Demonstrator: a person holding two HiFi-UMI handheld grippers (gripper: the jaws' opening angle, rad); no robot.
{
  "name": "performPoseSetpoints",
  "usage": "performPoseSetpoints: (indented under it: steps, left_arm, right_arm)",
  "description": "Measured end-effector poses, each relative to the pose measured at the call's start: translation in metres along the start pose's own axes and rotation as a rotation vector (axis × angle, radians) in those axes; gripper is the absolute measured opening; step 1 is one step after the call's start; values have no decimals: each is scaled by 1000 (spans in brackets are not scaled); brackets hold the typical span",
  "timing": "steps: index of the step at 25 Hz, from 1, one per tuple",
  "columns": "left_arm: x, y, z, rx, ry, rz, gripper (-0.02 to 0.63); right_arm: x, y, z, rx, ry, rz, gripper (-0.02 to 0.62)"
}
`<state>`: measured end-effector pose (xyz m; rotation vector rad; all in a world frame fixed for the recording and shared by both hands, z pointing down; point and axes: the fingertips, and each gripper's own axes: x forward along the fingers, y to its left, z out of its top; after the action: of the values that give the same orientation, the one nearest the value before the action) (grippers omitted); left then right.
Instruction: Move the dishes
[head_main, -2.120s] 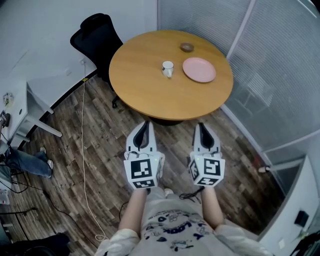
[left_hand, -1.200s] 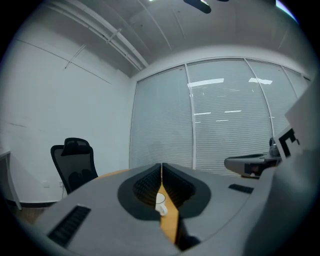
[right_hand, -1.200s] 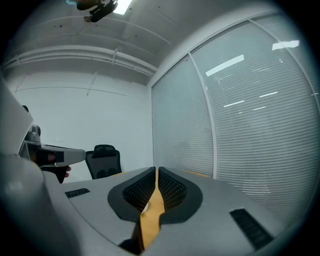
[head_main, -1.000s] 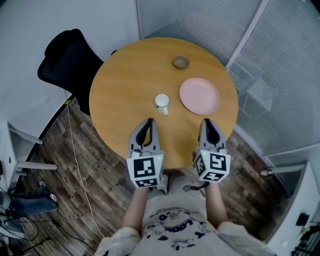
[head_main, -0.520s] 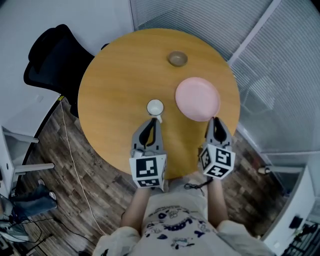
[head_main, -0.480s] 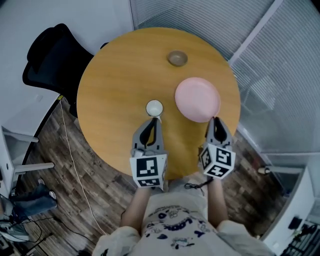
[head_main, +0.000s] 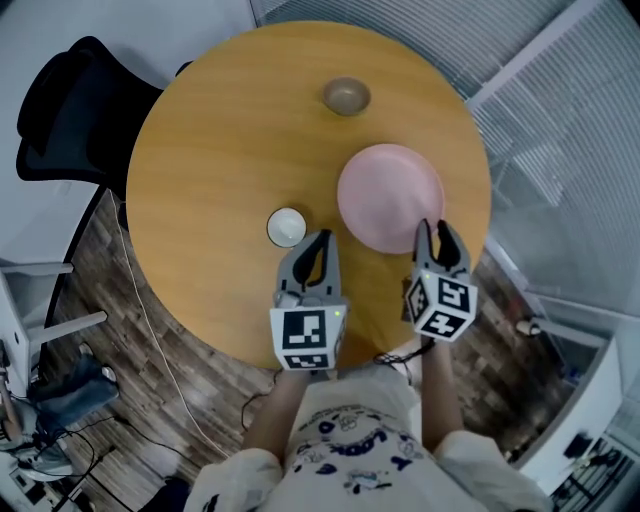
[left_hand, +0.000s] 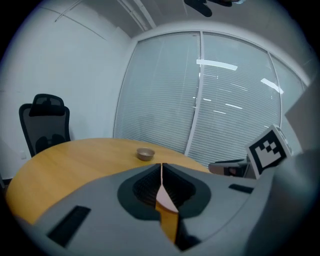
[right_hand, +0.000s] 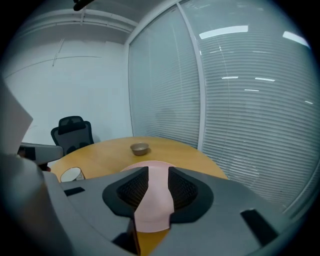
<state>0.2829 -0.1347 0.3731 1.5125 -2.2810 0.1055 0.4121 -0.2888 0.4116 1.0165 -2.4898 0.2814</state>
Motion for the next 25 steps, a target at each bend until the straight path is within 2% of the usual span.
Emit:
performPoseSetpoints:
  steps: [8,11,13,14,20,25]
  left_arm:
    - [51,-11,-35,-66,124,-9,11]
    - [69,-10,-46,-81,158,10,11]
    - [80,-6,-56,-93,181,35,47]
    - [85,-4,-59,-94,190,44,71]
    - [115,4,-71,-65,238,78,121]
    - [135,14,-80,-48,288,126,133]
  right_arm:
    - [36,-36,-28,8,95,-44,121]
    - [49,-52,-39,8,124,-67,121]
    - [57,-60,-46,11,142,-80,121]
    - [60,-64,-49,15,151,-86,121]
    - [75,-77,-66,52,196,-95,121]
    - [81,-84,-79,74,233,-105,121]
